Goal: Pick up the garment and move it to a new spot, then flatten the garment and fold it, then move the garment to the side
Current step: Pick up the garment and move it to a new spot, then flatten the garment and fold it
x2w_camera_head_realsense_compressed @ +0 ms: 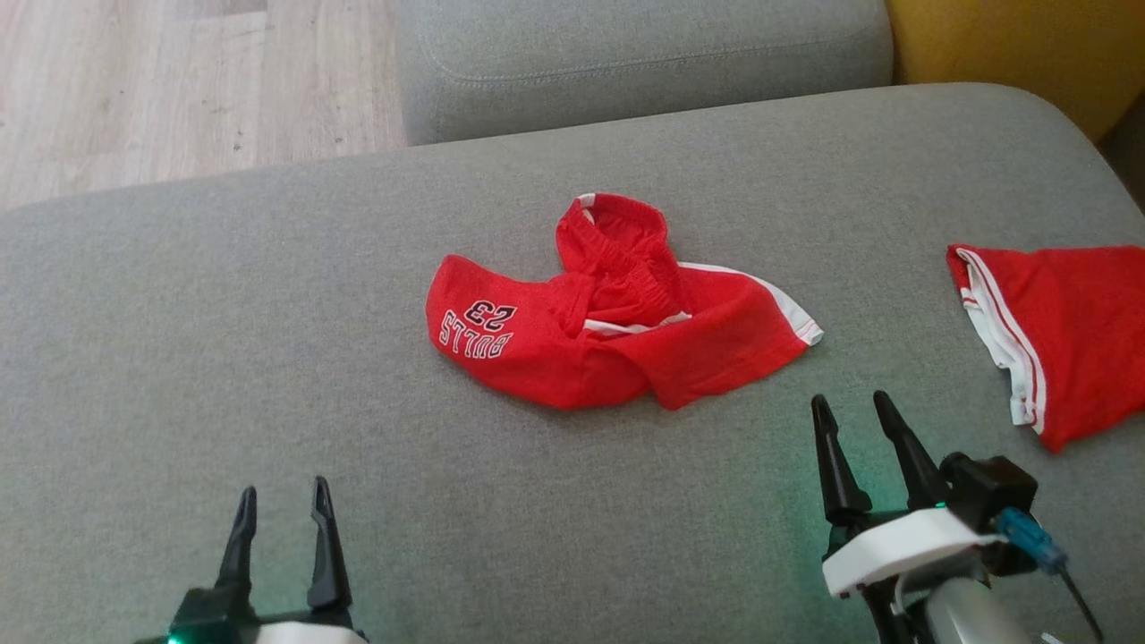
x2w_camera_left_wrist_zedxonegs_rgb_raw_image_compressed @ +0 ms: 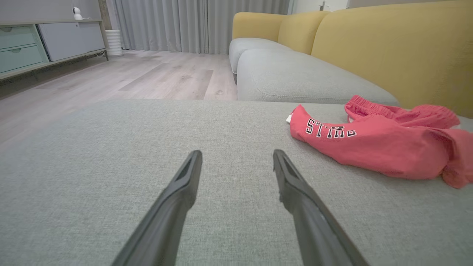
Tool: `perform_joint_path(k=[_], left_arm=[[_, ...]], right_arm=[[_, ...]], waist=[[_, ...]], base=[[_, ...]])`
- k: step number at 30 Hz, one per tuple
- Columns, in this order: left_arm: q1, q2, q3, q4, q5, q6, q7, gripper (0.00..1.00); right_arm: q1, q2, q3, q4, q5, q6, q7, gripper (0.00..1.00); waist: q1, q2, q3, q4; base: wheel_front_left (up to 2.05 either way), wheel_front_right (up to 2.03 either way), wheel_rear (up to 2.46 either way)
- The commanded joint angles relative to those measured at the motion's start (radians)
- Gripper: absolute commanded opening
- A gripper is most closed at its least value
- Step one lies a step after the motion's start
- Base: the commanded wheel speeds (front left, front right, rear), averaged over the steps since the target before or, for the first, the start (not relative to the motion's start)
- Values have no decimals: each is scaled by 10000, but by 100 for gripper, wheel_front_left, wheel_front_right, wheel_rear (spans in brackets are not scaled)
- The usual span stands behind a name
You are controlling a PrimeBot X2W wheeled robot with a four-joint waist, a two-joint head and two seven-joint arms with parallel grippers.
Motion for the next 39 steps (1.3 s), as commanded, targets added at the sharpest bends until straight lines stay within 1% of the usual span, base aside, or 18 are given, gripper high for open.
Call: perform_joint_path(k=[1, 10, 16, 24, 28, 31, 32, 33, 34, 36, 39], left_arm=[[-280, -9, 299, -392, 139, -56, -94, 100], [-544, -16, -145, -424, -68, 18, -95, 100], [-862, -17, -628, -306, -182, 63, -95, 100], [-1434, -17, -1364, -224, -523, 223, -95, 100], [-1553, -18, -1544, -198, -704, 331, -95, 100], [-1610, -18, -1622, -217, -739, 374, -95, 100], [-1624, -18, -1642, -224, -746, 387, -95, 100], [-1636, -18, -1647, -240, -759, 409, -95, 100], [-1642, -18, -1649, -246, -773, 428, -95, 100], [-1642, -18, -1636, -256, -806, 448, -95, 100], [-1627, -18, -1621, -273, -852, 466, -95, 100]], right_arm=[[-248, 35, 206, -249, -45, 17, -57, 100], [-677, 35, 180, -3, -90, 17, -57, 100], [-1711, 30, -200, 672, -323, 17, -57, 100], [-3471, -391, -1118, 2895, -621, 17, 21, 100], [-3872, -446, -1534, 3993, -671, 17, 39, 100], [-4009, -455, -1554, 4683, -731, 17, 91, 100], [-4027, -481, -1526, 4882, -738, 17, 96, 83], [-4035, -508, -1502, 5051, -735, 17, 93, 31], [-4033, -532, -1502, 5191, -702, 17, 85, 0], [-4032, -630, -1520, 5343, -623, 17, 50, 0], [-4125, -888, -1590, 5136, -516, 17, -22, 0]], waist=[[2, -1, 4, 8], [2, -1, 389, 105], [2, -1, 958, 402], [2, -1, 1728, 1200], [2, -1, 1896, 1468], [2, -1, 1944, 1577], [2, -1, 1949, 1595], [2, -1, 1940, 1605], [2, -1, 1921, 1608], [2, -1, 1867, 1600], [2, -1, 1771, 1574]], base=[[0, 0, 0], [0, 0, 0], [0, 0, 0], [0, 0, 0], [0, 0, 0], [0, 0, 0], [0, 0, 0], [0, 0, 0], [0, 0, 0], [0, 0, 0], [0, 0, 0]])
